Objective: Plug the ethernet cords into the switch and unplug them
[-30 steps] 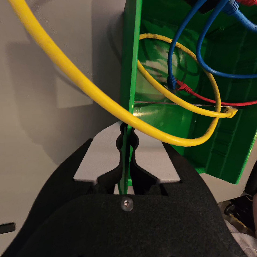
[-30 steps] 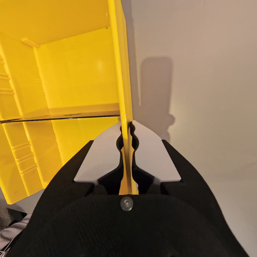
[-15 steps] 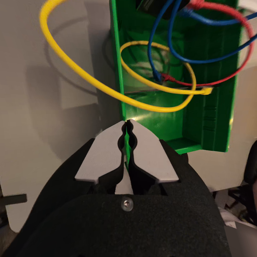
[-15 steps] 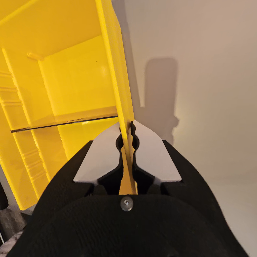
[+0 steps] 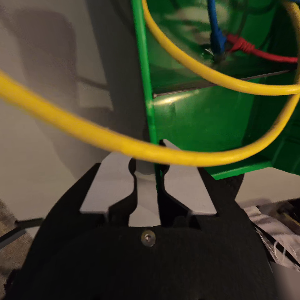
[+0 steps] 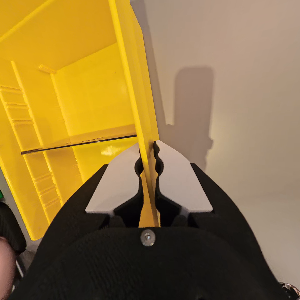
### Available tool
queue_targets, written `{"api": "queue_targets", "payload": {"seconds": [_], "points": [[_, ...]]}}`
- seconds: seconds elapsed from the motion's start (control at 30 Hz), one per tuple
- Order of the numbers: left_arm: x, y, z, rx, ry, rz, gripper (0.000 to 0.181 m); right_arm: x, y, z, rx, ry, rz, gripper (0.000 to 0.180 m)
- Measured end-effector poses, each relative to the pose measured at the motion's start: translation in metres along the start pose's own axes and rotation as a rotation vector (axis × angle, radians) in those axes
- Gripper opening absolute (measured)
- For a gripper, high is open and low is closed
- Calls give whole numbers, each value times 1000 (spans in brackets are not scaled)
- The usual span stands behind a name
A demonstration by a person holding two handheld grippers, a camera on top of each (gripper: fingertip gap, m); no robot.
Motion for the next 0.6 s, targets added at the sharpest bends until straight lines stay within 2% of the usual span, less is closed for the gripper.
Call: {"api": "queue_targets", "payload": {"seconds": [0.07,0.17,0.4,0.53,0.6], "points": [[5,-4,4,-14,37,16,8,1,2,-1,0,1,10,11],[0,-10,4,11,-10,17,7,2,5,-3,-4,1,18,11],[-3,-7,-3,32,49,-66,7,1,7,-4,-19,1,0,12],[-9,3,-48,200,-5,-126,4,-2,5,-11,9,-9,10,25],[-12,0,-85,405,-78,-130,4,-4,2,-21,44,30,-3,32]]}}
Point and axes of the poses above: each gripper's, where its closed fingertips meet, z out along the fingers, y out of its underside, x = y × z across the jaws, the point moved 4 cm from there along -z, back along the fingers, and after that the axes turned 11 degrees about -y, right-handed, at the moved point
